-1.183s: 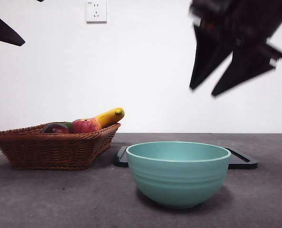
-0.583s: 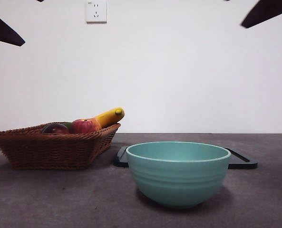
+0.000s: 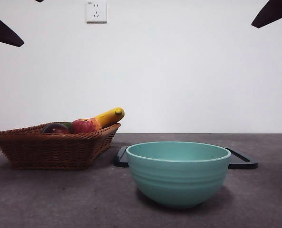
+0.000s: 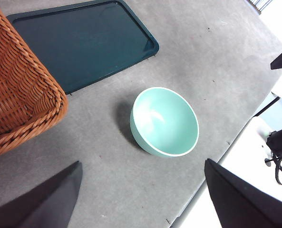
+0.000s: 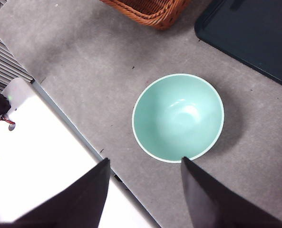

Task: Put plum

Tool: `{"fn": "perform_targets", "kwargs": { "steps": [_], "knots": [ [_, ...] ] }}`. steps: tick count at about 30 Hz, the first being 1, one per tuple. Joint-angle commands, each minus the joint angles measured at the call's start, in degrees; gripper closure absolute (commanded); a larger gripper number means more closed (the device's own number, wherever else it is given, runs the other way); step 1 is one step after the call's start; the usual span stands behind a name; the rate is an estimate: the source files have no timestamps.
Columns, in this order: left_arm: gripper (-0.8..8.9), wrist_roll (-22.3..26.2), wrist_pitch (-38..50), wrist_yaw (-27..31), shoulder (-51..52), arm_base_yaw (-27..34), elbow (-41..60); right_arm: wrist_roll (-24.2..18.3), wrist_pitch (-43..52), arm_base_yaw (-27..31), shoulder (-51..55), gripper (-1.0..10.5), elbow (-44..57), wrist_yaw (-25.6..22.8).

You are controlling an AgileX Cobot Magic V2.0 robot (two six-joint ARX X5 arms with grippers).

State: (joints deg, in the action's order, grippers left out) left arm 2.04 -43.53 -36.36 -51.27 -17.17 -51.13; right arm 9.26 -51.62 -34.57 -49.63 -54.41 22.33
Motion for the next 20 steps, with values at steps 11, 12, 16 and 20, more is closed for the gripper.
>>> {"fn": "perform_targets", "kwargs": {
  "steps": [11, 12, 16, 20],
  "knots": [
    [5.61, 0.3, -0.3, -0.3, -0.3, -0.2, -0.9, -1.0, 0.4, -0.5, -0.4, 7.6, -0.9, 0.0],
    [6.16, 0.3, -0.3, -0.3, -0.3, -0.2, -0.9, -1.0, 0.3, -0.5, -0.4, 8.1, -0.9, 0.0],
    [8.05, 0.3, -0.3, -0.3, -0.3, -0.2, -0.9, -1.4, 0.4, -0.5, -0.4, 9.4, -0.9, -0.1],
    [8.05, 0.3, -0.3, -0.3, -0.3, -0.2, -0.9, -1.4, 0.6, -0.5, -0.4, 9.4, -0.9, -0.2]
  ]
}}
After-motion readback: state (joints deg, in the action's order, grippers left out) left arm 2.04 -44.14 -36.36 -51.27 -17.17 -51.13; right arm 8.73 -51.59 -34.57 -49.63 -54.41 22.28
